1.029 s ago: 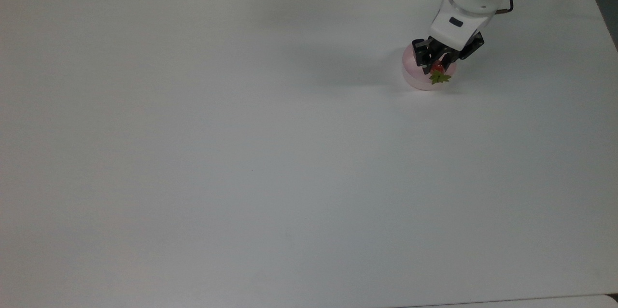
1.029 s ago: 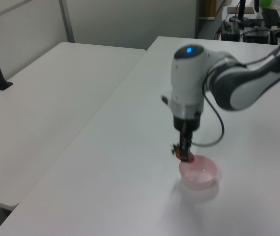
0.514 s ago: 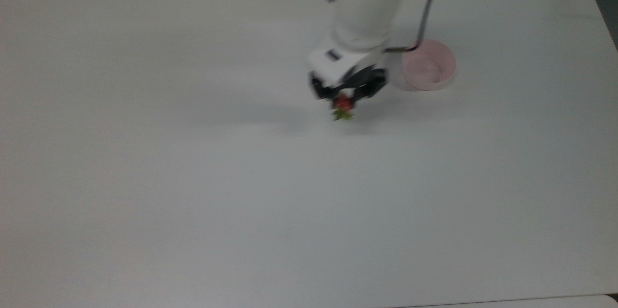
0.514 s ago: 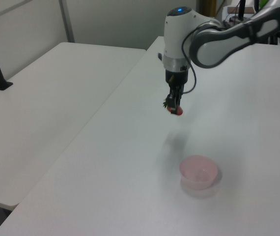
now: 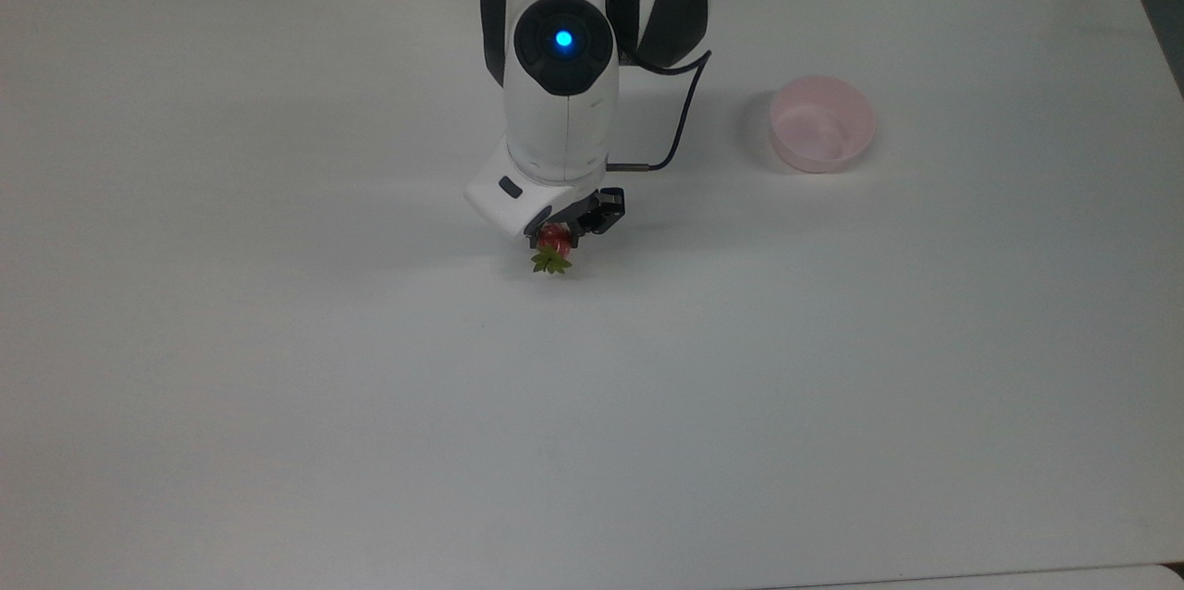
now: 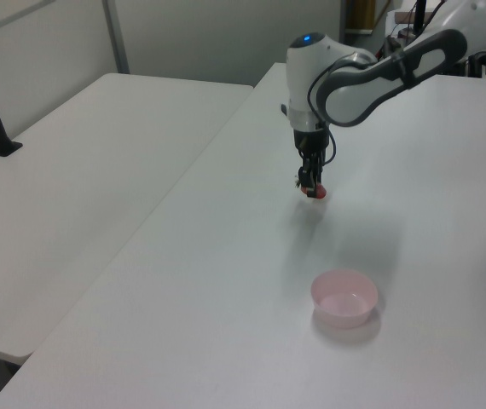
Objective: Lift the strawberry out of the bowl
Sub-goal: 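Lower the strawberry to the table, open the gripper and raise it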
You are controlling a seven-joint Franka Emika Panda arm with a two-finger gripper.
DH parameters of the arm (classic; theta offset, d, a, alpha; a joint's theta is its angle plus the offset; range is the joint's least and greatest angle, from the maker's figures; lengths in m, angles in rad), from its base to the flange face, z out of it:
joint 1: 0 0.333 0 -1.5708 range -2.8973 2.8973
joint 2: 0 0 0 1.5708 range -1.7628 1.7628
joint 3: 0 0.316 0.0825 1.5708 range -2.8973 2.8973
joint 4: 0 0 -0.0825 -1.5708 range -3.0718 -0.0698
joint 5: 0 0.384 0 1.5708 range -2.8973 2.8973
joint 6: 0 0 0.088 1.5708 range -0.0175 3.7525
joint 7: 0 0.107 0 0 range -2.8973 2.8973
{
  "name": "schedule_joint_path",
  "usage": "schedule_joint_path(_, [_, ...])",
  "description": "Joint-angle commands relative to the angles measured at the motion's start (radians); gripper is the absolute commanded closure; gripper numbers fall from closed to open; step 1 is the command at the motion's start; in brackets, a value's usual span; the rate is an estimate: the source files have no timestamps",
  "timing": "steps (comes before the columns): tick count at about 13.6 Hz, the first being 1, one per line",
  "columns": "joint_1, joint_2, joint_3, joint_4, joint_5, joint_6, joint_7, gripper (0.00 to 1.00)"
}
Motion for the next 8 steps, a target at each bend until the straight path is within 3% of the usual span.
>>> schedule_joint_path(1, [0.008, -0.031, -0.001, -0.018, -0.020, 0.014, 0.012, 0.00])
schedule_joint_path(4, [-0.009, -0.157, -0.001, -0.037, -0.041, -0.056, 0.023, 0.00])
schedule_joint_path(8, [-0.081, -0.379, 0.000, -0.038, -0.097, -0.323, 0.029, 0.00])
